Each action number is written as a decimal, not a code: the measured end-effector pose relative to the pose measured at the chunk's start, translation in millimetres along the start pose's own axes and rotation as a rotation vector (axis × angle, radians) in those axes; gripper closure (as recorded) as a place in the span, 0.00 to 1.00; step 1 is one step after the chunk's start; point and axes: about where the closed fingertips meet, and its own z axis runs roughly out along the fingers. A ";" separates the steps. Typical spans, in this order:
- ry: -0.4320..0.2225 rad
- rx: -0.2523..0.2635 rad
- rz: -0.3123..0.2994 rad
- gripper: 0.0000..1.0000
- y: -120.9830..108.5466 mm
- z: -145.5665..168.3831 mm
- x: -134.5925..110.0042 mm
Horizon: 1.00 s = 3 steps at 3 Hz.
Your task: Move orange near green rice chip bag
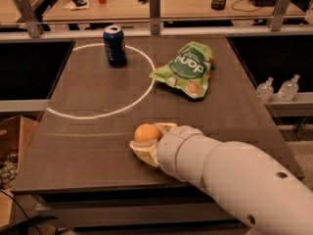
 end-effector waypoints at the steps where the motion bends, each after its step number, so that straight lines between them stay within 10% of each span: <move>1: 0.000 0.000 0.000 1.00 0.0 0.0 0.0; 3: 0.000 0.000 0.000 1.00 -0.2 0.1 0.0</move>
Offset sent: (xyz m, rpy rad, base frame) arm 0.1423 -0.0701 0.0085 -0.1177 -0.2292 -0.1545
